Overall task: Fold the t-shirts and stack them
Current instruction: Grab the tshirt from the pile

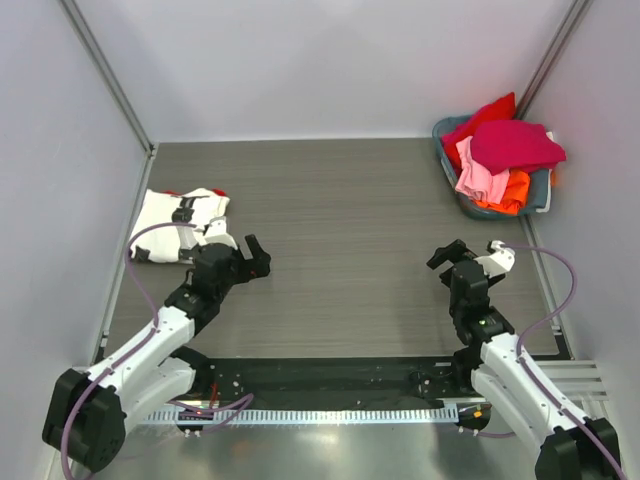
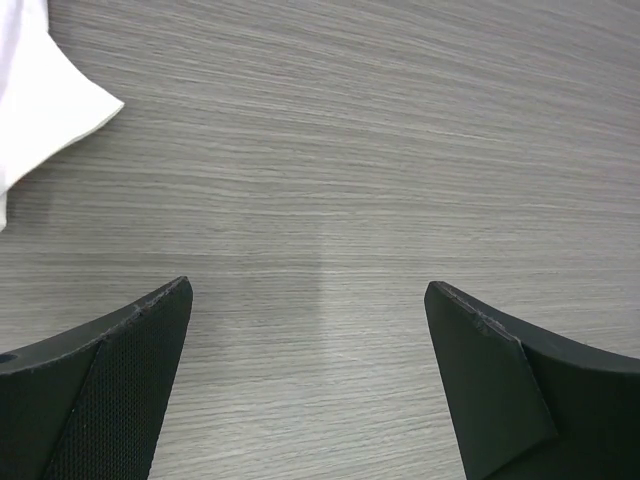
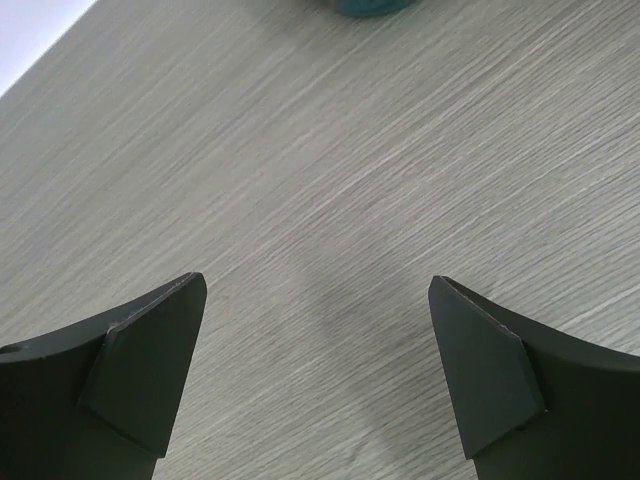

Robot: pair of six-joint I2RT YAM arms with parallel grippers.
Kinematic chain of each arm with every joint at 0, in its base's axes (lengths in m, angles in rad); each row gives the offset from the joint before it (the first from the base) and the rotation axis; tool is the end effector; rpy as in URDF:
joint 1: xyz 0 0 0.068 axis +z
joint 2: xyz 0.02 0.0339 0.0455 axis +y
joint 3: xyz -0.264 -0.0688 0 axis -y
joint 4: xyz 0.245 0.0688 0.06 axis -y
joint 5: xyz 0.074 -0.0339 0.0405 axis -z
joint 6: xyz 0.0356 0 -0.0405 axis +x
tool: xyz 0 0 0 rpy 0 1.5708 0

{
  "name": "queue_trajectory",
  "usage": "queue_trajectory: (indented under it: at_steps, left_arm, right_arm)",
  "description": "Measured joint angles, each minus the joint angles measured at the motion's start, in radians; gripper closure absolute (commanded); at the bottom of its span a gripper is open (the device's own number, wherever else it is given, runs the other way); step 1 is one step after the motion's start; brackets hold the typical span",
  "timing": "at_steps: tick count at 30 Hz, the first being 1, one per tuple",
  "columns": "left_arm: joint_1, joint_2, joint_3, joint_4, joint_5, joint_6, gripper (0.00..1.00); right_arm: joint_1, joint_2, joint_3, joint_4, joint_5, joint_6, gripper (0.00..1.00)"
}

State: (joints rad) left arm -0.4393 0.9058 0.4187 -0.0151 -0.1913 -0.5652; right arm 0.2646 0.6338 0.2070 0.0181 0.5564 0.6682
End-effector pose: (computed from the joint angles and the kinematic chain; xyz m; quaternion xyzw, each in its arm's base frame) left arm 0.1813 -0.0777 0.2071 -0.1024 0.8519 -0.1720 0.4839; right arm 0.1504 0.0213 0.1816 0.3088 0.7572 0.0323 0.5746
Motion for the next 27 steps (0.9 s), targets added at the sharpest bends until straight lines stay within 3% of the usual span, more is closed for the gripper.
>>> queue_trajectory:
  at_steps: [9,15,18,27]
  left_arm:
    - [0.000,-0.148,-0.012,0.000,-0.032,-0.002,0.00]
    - [0.000,-0.257,-0.059,-0.001,-0.041,-0.002,0.00]
    - [0.000,-0.248,-0.059,-0.011,-0.053,-0.002,0.00]
    - [0.000,-0.211,-0.059,-0.021,-0.053,-0.002,0.00]
  right_arm:
    - [0.000,-0.026,0.041,-0.028,-0.005,0.000,0.00]
    - [-0.014,0.225,0.348,-0.105,-0.022,-0.010,0.03]
    - [-0.084,0.340,0.511,-0.117,-0.053,-0.014,0.13]
    - [-0.356,0.599,0.802,-0.141,-0.119,0.045,0.15]
